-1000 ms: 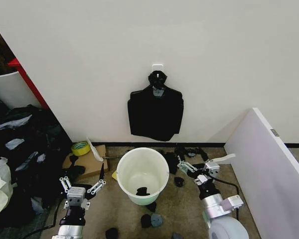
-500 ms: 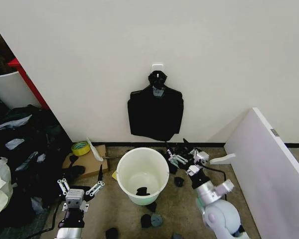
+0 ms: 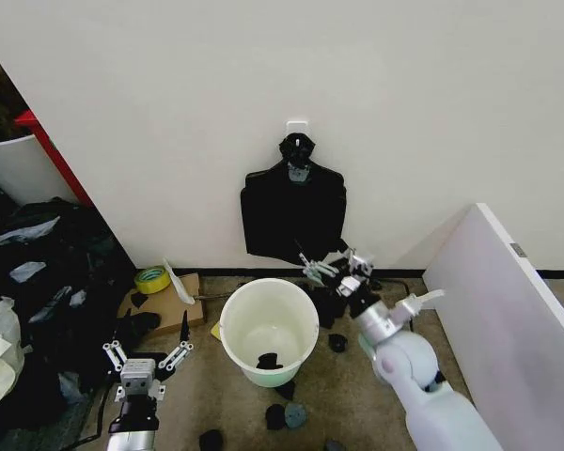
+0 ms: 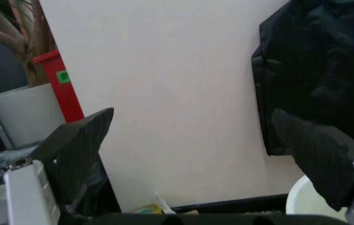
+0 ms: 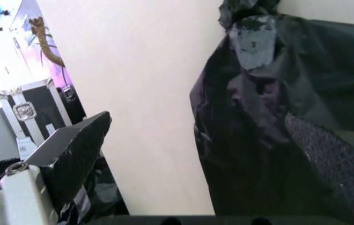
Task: Place the garbage bag over the trash bin.
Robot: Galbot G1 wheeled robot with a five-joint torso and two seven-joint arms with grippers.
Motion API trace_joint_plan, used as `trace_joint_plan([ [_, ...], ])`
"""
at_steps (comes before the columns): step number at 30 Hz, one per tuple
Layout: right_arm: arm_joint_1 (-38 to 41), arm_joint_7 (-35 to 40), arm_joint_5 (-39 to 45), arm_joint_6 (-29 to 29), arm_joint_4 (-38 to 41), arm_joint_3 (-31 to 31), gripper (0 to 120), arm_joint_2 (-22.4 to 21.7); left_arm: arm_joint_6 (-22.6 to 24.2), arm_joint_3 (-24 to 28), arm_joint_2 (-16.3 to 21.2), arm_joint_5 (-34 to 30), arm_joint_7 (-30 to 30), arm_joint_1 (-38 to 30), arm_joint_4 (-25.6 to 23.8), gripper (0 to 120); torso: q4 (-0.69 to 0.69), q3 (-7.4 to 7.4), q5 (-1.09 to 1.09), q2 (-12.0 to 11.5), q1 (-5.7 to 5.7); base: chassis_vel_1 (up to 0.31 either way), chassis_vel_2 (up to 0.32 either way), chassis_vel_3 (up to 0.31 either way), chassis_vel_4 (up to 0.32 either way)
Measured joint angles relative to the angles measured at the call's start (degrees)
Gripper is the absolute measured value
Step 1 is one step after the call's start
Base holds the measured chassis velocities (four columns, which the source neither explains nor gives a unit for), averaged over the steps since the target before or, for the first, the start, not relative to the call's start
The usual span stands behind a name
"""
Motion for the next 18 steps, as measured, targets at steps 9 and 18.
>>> trace_joint_plan([
  [9, 6.22, 1.61, 3.26, -1.52, -4.40, -2.73, 100, 1.08, -0.19, -0.45, -1.21, 0.86, -0.01, 0.36, -0.06, 100, 0.00, 0.00, 0.00, 0.00, 0.00, 0.000, 0.000, 0.000, 0.000],
  [18, 12.10, 2.85, 4.87, -2.47, -7.84, -4.14, 100, 2.17, -0.10, -0.66, -1.16, 0.88, 0.03, -0.12, 0.18, 100, 0.00, 0.00, 0.00, 0.00, 0.00, 0.000, 0.000, 0.000, 0.000],
])
